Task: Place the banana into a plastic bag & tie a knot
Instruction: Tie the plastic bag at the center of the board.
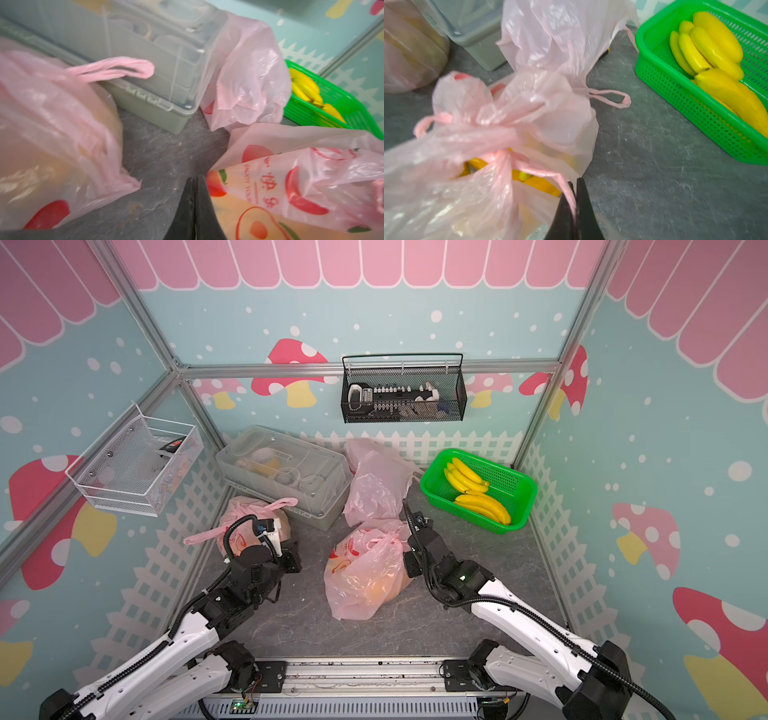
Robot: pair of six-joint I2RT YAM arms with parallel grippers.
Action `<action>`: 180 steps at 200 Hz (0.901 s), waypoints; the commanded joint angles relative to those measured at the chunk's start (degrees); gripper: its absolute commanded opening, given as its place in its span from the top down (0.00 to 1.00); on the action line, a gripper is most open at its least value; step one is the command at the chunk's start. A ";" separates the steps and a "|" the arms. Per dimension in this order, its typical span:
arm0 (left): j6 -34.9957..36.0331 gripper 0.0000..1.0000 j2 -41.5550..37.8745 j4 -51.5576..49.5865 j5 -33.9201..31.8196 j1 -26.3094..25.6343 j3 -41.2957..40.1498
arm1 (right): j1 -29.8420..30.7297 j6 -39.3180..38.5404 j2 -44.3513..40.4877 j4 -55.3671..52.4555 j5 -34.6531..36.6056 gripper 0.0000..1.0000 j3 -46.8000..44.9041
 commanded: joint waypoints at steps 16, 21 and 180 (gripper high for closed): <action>-1.17 1.00 -4.30 3.18 11.53 1.95 -4.56 | -0.41 -0.96 -2.92 4.77 -7.09 1.00 -5.14; -0.39 1.00 -4.19 4.04 14.03 1.69 -3.91 | -0.46 -1.23 -3.50 5.46 -7.50 1.00 -5.29; 15.33 0.57 28.37 1.97 27.64 -11.76 23.75 | -0.45 -4.65 -0.58 12.55 -14.69 1.00 -2.67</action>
